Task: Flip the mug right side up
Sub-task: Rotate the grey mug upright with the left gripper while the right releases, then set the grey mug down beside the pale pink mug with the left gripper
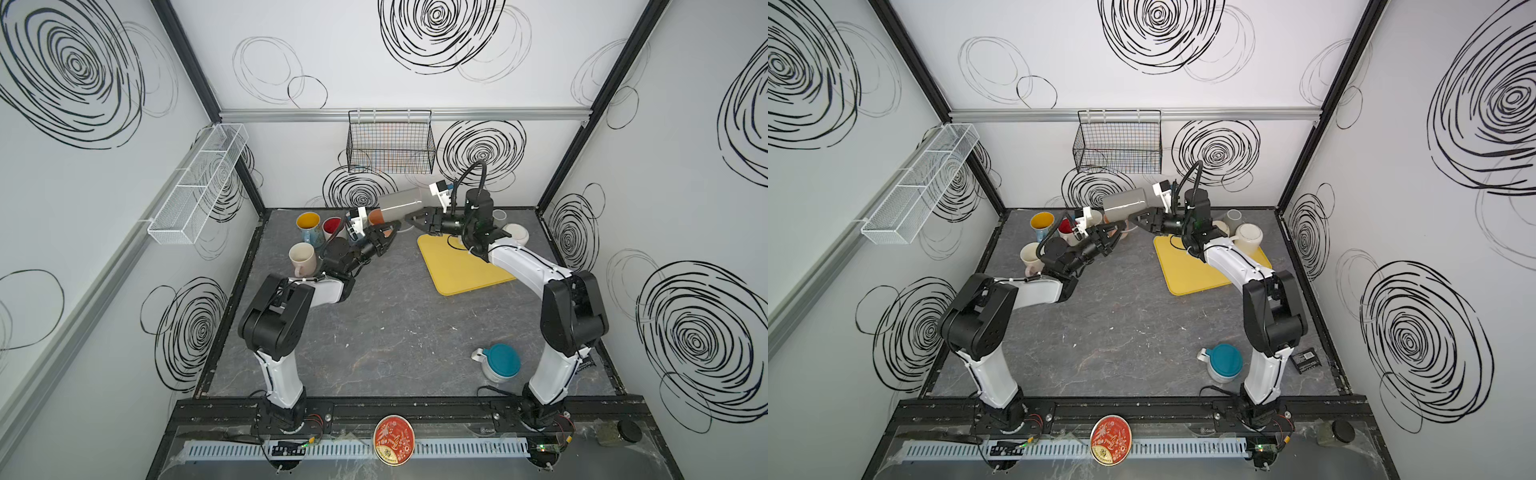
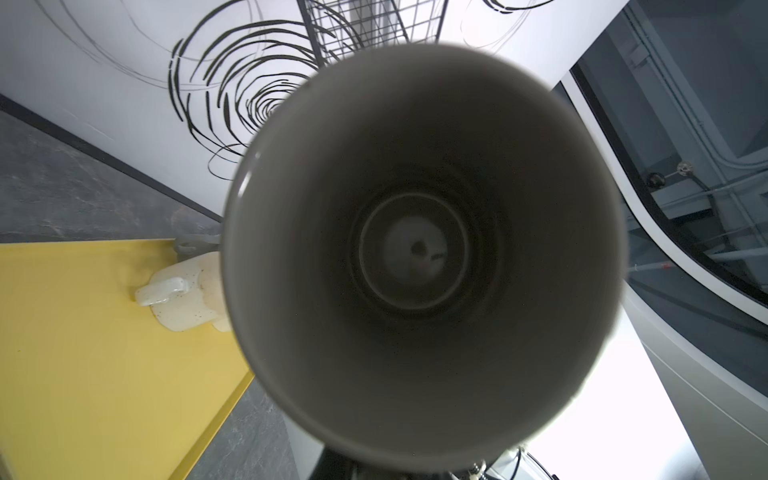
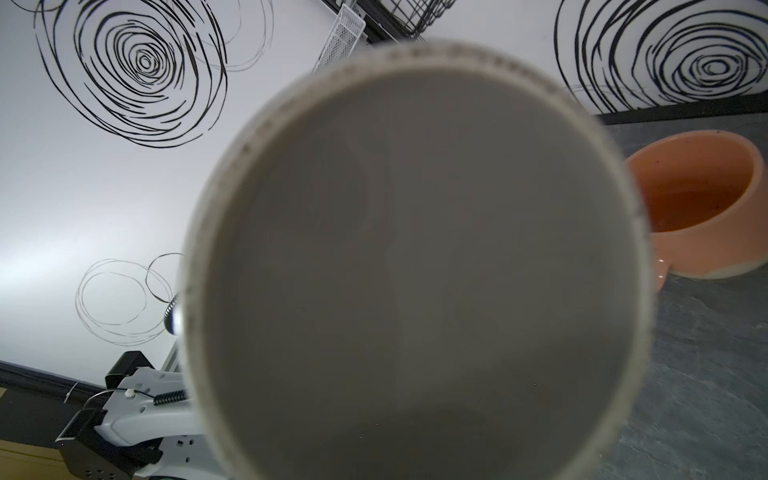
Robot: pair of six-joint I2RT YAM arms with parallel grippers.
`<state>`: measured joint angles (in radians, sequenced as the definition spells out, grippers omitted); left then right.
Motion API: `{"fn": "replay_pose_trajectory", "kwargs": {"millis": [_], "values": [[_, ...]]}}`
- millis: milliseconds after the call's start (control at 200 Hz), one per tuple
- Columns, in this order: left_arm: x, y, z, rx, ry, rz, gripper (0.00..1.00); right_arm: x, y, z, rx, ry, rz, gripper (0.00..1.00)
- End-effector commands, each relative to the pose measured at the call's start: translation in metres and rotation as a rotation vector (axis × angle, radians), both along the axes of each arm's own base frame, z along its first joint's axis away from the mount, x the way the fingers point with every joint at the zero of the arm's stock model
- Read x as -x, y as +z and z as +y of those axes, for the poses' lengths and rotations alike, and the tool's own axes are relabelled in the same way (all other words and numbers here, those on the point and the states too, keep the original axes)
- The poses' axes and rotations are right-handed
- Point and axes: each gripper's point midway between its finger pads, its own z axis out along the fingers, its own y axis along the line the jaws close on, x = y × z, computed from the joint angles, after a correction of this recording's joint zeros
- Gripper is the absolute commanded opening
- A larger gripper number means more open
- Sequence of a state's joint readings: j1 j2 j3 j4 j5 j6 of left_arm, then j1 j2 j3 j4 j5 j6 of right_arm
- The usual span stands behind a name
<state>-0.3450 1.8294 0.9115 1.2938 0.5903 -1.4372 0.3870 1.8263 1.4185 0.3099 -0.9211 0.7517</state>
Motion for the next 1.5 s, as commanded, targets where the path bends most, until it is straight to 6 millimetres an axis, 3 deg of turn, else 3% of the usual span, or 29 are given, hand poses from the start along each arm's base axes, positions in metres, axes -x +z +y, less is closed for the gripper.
{"fn": "replay_pose_trajectory", "kwargs": {"millis": [0,215,505,660,851,1106,1496], "values": [[0.015,0.03,0.012,-0.002,0.019,-0.132,0.0,-0.014,0.006,-0.006,0.042,-0.07,-0.045,0.5],[0.012,-0.012,0.024,-0.017,0.064,-0.029,0.0,-0.016,-0.014,-0.017,0.13,-0.132,0.002,0.53],[0.015,-0.055,0.021,-0.089,0.068,0.066,0.0,-0.035,-0.059,-0.056,0.263,-0.311,0.172,0.53],[0.019,-0.096,0.018,-0.296,0.076,0.141,0.0,-0.037,-0.069,-0.065,0.299,-0.339,0.196,0.53],[0.028,-0.147,0.026,-0.694,0.077,0.223,0.0,-0.04,-0.073,-0.067,0.31,-0.344,0.204,0.53],[0.031,-0.161,0.052,-1.007,0.103,0.23,0.0,-0.041,-0.078,-0.066,0.322,-0.334,0.212,0.53],[0.025,-0.145,0.108,-1.357,0.209,0.21,0.0,-0.04,-0.082,-0.07,0.365,-0.341,0.207,0.53]]}}
